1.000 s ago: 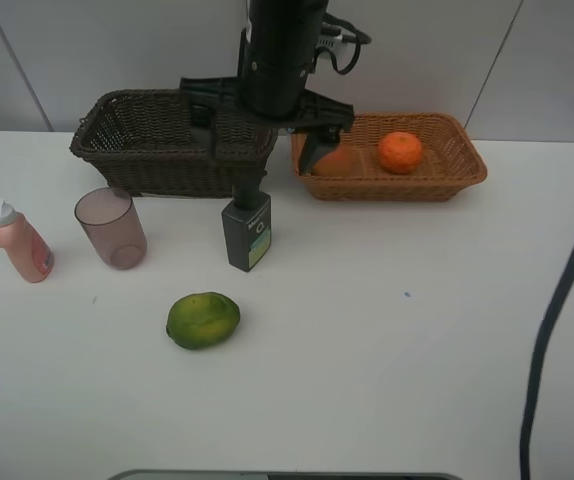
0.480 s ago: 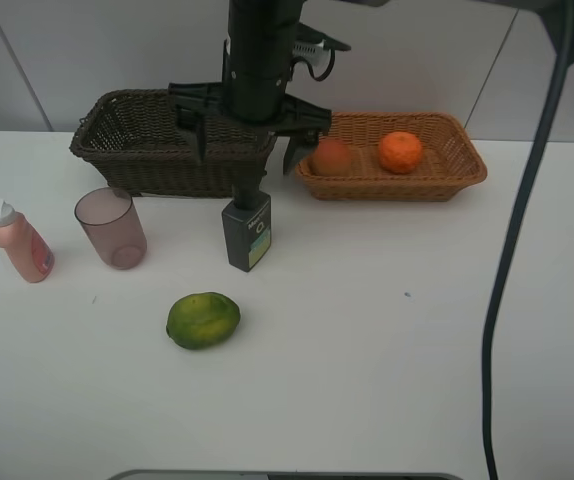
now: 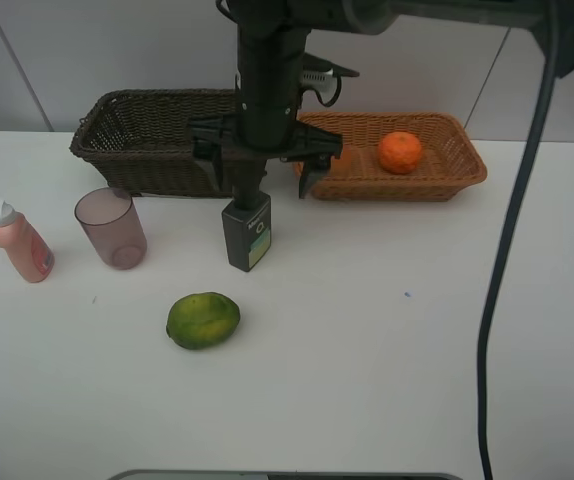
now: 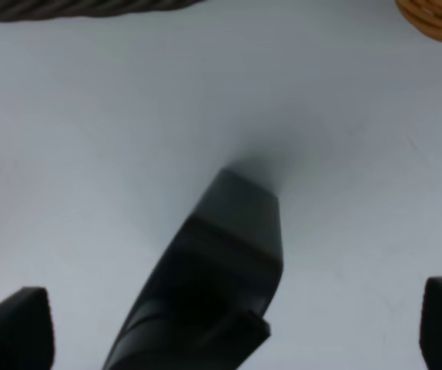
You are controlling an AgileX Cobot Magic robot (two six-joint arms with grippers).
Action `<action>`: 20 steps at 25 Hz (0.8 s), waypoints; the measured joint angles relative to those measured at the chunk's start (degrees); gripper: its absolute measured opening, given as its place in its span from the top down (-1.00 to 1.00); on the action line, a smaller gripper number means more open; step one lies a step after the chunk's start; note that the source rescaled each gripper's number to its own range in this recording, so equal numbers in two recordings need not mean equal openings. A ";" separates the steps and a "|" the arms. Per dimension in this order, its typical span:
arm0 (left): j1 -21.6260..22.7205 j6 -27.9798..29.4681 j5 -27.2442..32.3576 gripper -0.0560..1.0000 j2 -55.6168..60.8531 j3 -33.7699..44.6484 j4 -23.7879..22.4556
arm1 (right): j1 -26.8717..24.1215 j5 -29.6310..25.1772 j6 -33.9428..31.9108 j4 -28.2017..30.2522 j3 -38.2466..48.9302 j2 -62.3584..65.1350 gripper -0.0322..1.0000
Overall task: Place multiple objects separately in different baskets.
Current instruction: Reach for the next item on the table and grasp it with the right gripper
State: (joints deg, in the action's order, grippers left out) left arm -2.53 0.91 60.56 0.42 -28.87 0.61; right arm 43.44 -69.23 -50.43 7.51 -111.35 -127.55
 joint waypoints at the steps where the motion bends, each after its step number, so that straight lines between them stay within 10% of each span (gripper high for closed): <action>1: 0.00 0.00 0.00 -0.98 0.00 0.00 0.00 | 0.00 0.56 -0.52 -0.18 0.74 0.00 -1.00; 20: 0.00 0.00 0.00 -0.98 0.00 0.00 0.05 | 0.00 4.44 -1.60 -2.42 3.44 -2.69 -0.88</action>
State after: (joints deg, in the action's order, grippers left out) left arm -2.53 0.91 60.56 0.42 -28.87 0.66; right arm 43.44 -64.79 -52.03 5.09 -107.92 -130.25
